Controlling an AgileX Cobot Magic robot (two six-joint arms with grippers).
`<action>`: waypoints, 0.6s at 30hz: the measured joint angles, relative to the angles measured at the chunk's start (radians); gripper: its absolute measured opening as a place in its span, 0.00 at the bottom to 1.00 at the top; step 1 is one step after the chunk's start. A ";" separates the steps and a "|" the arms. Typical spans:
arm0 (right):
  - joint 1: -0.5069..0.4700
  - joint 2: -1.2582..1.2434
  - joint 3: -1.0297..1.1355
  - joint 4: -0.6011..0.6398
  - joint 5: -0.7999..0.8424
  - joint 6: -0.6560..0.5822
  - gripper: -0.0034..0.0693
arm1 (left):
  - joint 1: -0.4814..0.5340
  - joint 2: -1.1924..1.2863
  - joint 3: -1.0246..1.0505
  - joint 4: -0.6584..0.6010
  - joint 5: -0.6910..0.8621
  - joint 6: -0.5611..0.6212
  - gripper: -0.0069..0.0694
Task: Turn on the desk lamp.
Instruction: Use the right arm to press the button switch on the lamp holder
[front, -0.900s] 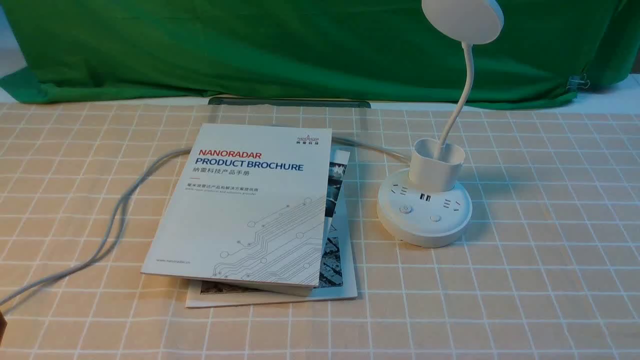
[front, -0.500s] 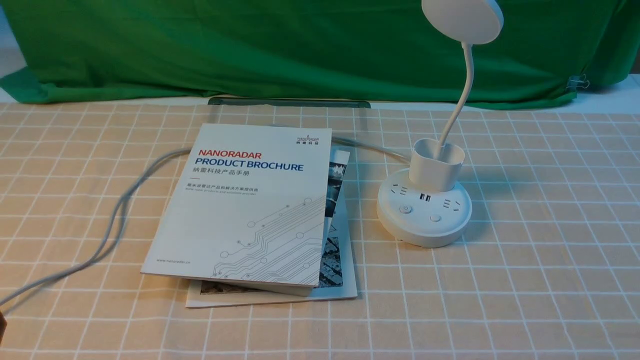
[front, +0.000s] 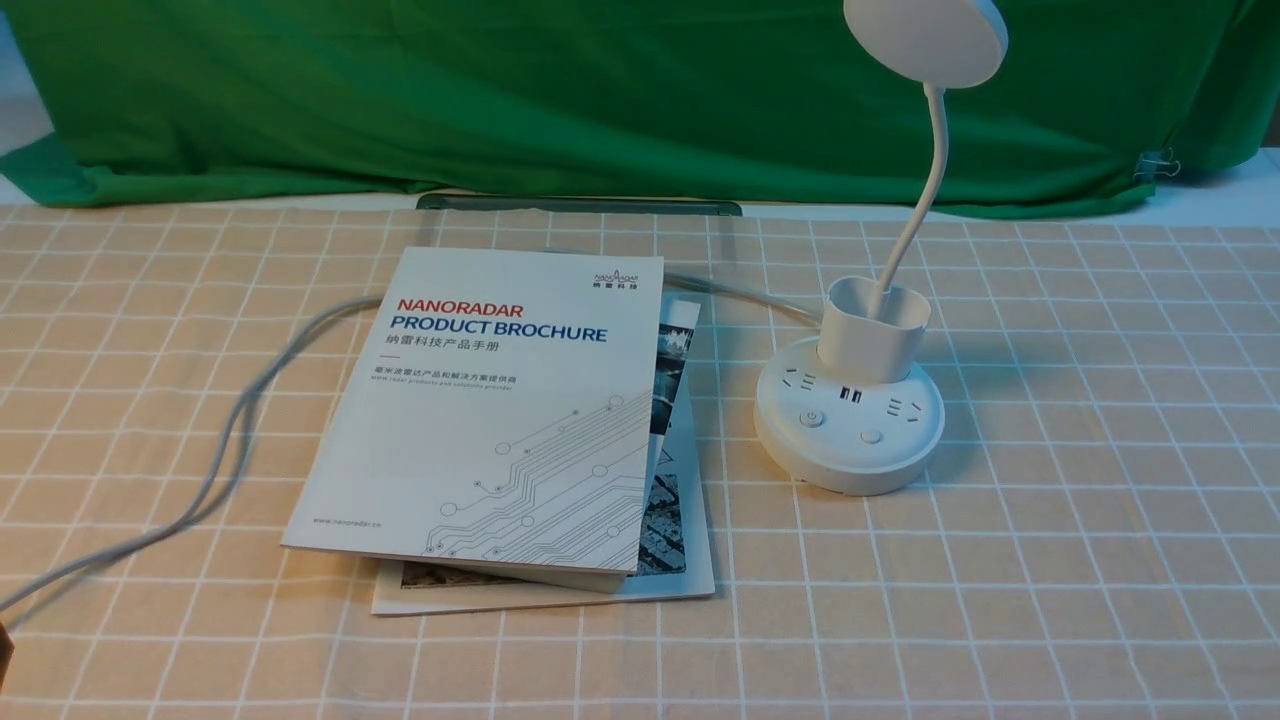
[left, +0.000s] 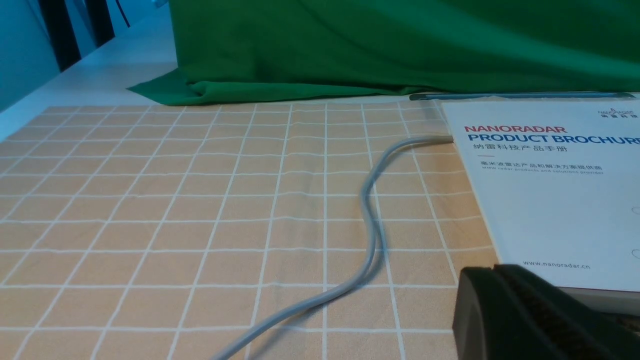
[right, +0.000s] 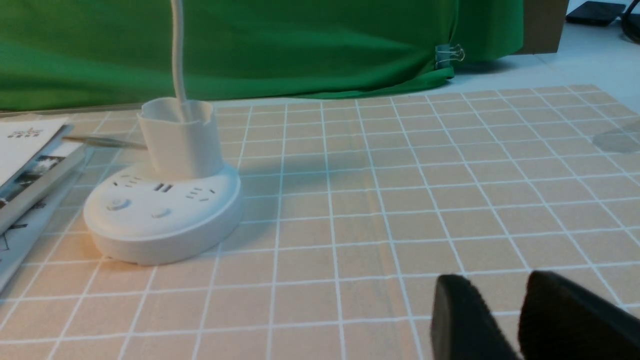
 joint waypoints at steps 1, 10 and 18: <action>0.000 0.000 0.000 0.000 0.000 0.000 0.38 | 0.000 0.000 0.000 0.000 0.000 0.000 0.12; 0.000 0.000 0.000 0.000 0.000 0.001 0.38 | 0.000 0.000 0.000 0.000 0.000 0.000 0.12; 0.000 0.000 0.000 0.000 0.000 0.066 0.38 | 0.000 0.000 0.000 0.000 0.000 0.000 0.12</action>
